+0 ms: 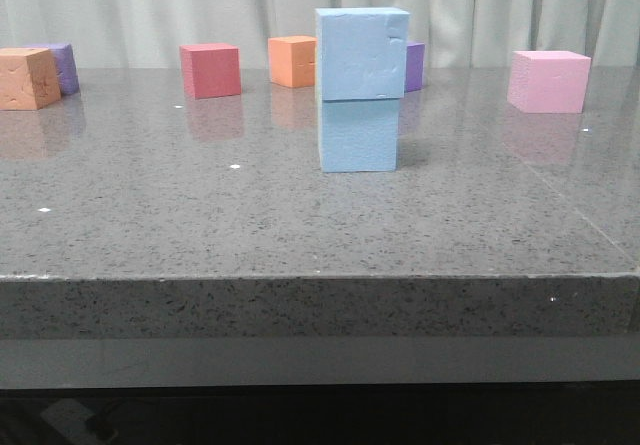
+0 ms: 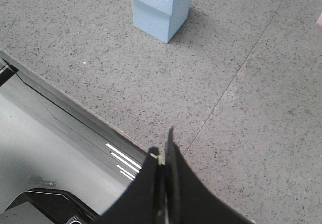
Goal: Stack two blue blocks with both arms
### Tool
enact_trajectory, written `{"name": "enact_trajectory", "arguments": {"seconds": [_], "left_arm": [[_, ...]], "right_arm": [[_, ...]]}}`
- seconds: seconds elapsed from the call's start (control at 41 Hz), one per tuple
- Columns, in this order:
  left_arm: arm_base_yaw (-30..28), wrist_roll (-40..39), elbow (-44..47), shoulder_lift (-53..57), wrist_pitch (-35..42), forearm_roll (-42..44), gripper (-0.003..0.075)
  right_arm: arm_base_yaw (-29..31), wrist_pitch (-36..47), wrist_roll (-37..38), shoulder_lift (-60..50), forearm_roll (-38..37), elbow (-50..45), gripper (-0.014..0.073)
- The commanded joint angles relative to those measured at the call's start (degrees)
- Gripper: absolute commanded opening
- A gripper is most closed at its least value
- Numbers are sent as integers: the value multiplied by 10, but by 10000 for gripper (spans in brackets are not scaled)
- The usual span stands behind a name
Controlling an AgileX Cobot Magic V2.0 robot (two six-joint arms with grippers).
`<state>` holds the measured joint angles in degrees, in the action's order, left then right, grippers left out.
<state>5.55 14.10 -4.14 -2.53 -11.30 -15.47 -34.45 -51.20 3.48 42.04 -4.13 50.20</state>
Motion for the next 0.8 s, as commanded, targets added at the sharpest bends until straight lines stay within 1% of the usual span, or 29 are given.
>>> {"name": "enact_trajectory", "arguments": {"seconds": [0.0, 0.219, 0.292, 0.341, 0.39, 0.414, 0.487, 0.56, 0.78], "left_arm": [[-1, 1, -9, -5, 66, -9, -20], [-1, -8, 5, 26, 69, -3, -20], [-1, -17, 23, 41, 86, 0, -20], [-1, -47, 40, 39, 113, 15, -20], [-1, -84, 48, 39, 119, 43, -20], [-1, -109, 46, 39, 106, 70, -20], [-1, -180, 46, 39, 113, 155, -20], [-1, -224, 46, 39, 117, 207, -20], [-1, -231, 46, 39, 121, 196, -20]], "right_arm": [[3, 37, -5, -2, 0, 13, -67], [3, 37, -5, -2, 0, 13, -67], [3, 37, -5, -2, 0, 13, -67], [3, 36, -5, -2, 0, 13, -67], [3, 37, -5, -2, 0, 13, -67], [3, 37, -5, -2, 0, 13, -67], [3, 36, -5, -2, 0, 13, -67], [3, 36, -5, -2, 0, 13, -67], [3, 36, -5, -2, 0, 13, -67]]}}
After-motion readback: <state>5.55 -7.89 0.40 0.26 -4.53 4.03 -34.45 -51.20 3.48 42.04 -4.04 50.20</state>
